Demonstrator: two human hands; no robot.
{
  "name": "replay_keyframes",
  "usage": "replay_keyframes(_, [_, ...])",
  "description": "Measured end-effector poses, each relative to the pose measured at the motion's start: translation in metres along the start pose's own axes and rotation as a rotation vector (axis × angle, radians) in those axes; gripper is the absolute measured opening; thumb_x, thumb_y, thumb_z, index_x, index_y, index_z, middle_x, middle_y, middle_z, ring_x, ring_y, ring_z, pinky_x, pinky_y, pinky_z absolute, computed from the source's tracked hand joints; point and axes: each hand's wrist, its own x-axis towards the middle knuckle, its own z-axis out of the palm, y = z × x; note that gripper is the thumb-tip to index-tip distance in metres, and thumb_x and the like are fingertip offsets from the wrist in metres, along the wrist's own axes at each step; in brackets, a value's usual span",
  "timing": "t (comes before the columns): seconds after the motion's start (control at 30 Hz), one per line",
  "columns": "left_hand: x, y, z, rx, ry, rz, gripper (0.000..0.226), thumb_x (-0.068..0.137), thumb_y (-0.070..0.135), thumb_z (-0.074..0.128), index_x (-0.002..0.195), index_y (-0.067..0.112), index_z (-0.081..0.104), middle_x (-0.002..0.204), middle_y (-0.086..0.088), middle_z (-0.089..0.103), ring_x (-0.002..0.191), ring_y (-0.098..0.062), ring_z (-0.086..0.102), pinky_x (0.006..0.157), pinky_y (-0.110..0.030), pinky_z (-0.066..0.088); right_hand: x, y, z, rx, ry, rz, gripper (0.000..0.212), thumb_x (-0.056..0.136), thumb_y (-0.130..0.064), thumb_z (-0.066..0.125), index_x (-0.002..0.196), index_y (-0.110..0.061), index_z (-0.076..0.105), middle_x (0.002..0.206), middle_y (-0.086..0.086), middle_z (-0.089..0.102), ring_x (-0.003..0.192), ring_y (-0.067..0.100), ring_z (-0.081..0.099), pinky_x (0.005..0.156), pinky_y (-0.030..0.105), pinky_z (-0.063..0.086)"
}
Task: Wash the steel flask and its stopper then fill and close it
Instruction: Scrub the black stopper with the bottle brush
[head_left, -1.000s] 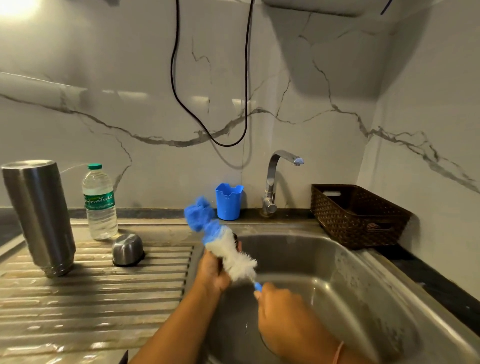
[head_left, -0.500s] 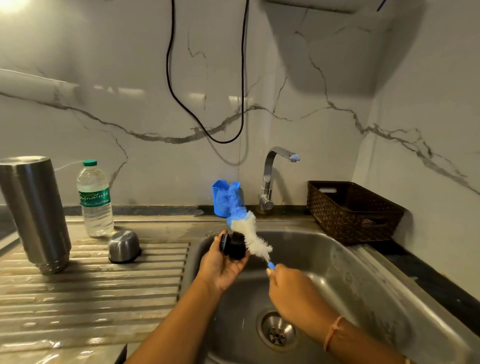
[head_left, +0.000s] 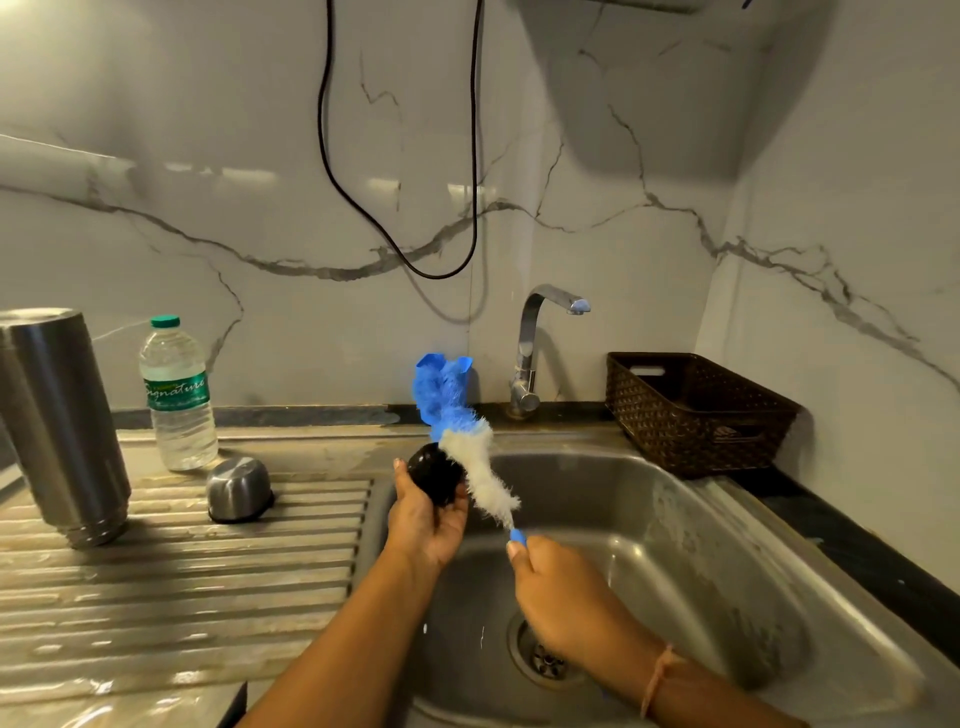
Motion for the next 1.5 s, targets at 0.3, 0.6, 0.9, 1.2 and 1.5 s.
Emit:
replay_keyframes(0.3, [-0.009, -0.003, 0.005, 0.001, -0.07, -0.007, 0.056, 0.092, 0.047, 0.048, 0.135, 0.012, 0.048, 0.098, -0.01, 0.065, 0.078, -0.018, 0.068, 0.056, -0.034, 0.059, 0.004, -0.014, -0.003, 0.043, 0.003, -0.021, 0.035, 0.102, -0.033, 0.028, 0.07, -0.022, 0.035, 0.081, 0.002, 0.053, 0.08, 0.022, 0.048, 0.064, 0.027, 0.027])
replay_keyframes(0.6, [-0.017, 0.001, 0.003, 0.109, 0.001, 0.072, 0.047, 0.101, 0.039, 0.031, 0.134, 0.008, 0.045, 0.098, -0.007, 0.061, 0.082, -0.017, 0.058, 0.073, -0.031, 0.051, -0.007, -0.021, 0.008, 0.055, -0.104, -0.008, 0.038, 0.102, -0.034, 0.03, 0.066, -0.024, 0.029, 0.086, 0.003, 0.051, 0.081, 0.019, 0.043, 0.069, 0.024, 0.028])
replay_keyframes(0.9, [-0.022, 0.006, 0.002, 0.827, 0.185, 0.483, 0.057, 0.075, 0.024, 0.077, 0.117, 0.013, 0.04, 0.115, -0.007, 0.052, 0.102, -0.019, 0.053, 0.087, -0.029, 0.045, 0.011, 0.03, -0.028, 0.034, -0.044, 0.05, 0.036, 0.099, -0.033, 0.037, 0.094, -0.006, 0.06, 0.075, 0.001, 0.052, 0.071, 0.017, 0.048, 0.055, 0.025, 0.031])
replay_keyframes(1.2, [-0.02, 0.001, -0.005, 1.097, 0.204, 0.583, 0.052, 0.074, 0.012, 0.078, 0.119, 0.015, 0.051, 0.106, 0.003, 0.056, 0.104, -0.017, 0.055, 0.087, -0.029, 0.044, -0.016, 0.048, -0.027, -0.229, 0.042, -0.116, 0.031, 0.101, -0.039, 0.026, 0.108, -0.02, 0.051, 0.071, -0.006, 0.054, 0.067, 0.011, 0.054, 0.067, 0.028, 0.044])
replay_keyframes(1.5, [-0.017, -0.008, -0.002, 1.092, 0.155, 0.604, 0.042, 0.071, 0.02, 0.08, 0.105, 0.02, 0.056, 0.104, -0.002, 0.066, 0.096, -0.017, 0.062, 0.088, -0.034, 0.051, 0.002, 0.032, -0.022, -0.151, 0.04, -0.089, 0.029, 0.101, -0.038, 0.029, 0.085, -0.019, 0.043, 0.077, 0.001, 0.055, 0.077, 0.025, 0.057, 0.07, 0.035, 0.043])
